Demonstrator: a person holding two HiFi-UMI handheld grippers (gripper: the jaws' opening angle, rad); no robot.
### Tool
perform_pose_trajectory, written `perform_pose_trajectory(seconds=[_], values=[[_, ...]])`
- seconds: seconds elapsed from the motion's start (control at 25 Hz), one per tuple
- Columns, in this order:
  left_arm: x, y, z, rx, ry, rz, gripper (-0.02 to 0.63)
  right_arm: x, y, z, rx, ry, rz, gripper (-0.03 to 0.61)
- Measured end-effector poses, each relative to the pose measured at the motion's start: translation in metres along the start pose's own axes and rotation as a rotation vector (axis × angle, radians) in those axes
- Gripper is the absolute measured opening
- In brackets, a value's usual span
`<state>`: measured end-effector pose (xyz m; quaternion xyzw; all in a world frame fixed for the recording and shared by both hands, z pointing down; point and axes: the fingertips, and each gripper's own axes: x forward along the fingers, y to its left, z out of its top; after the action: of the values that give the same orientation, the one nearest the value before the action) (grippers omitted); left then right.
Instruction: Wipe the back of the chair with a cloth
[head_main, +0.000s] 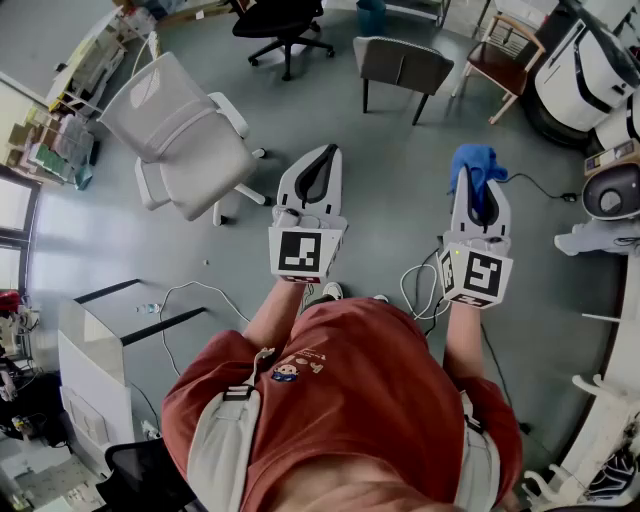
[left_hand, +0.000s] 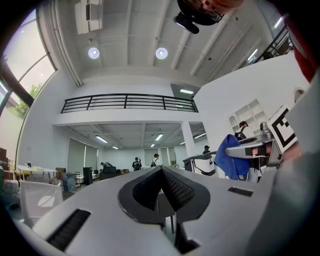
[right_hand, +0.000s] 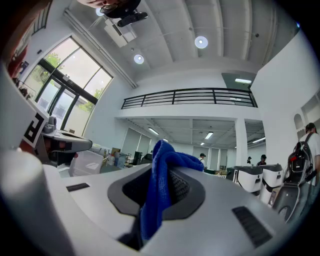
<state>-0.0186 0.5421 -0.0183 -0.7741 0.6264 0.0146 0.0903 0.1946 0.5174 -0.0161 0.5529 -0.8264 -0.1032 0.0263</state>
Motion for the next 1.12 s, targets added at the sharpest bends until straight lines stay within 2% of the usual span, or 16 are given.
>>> perform_pose_trajectory(seconds=[0.16,0.28,0.4,0.56,0.76,0.88,1.0,1.12], values=[[0.001,0.006,-0.003,-0.012,0.044,-0.008,0.014,0.007,0.007,0.002,0.001,0.002,0.002,0.049],[0.002,0.014,-0.001,0.0,0.007,-0.009,0.014,0.012,0.016,0.003,0.004,0.004,0.011,0.049],[0.0,0.021,-0.004,-0.002,0.02,-0.012,0.014,0.015,0.026,0.004,-0.002,0.004,0.019,0.049],[-0.002,0.037,-0.002,0.004,-0.012,-0.006,0.014,0.022,0.04,0.003,0.019,0.001,0.016,0.049],[-0.01,0.065,-0.008,-0.008,-0.013,-0.008,0.014,0.038,0.078,0.009,-0.073,-0.015,0.037,0.051],[-0.015,0.077,-0.022,-0.023,0.041,-0.026,0.014,0.045,0.098,0.008,-0.038,-0.004,0.03,0.051],[-0.011,0.087,-0.027,-0.012,-0.002,-0.033,0.014,0.051,0.101,-0.004,0.008,0.014,0.006,0.051],[-0.004,0.097,-0.036,-0.015,0.001,-0.043,0.014,0.058,0.101,-0.015,0.042,0.032,-0.012,0.051]])
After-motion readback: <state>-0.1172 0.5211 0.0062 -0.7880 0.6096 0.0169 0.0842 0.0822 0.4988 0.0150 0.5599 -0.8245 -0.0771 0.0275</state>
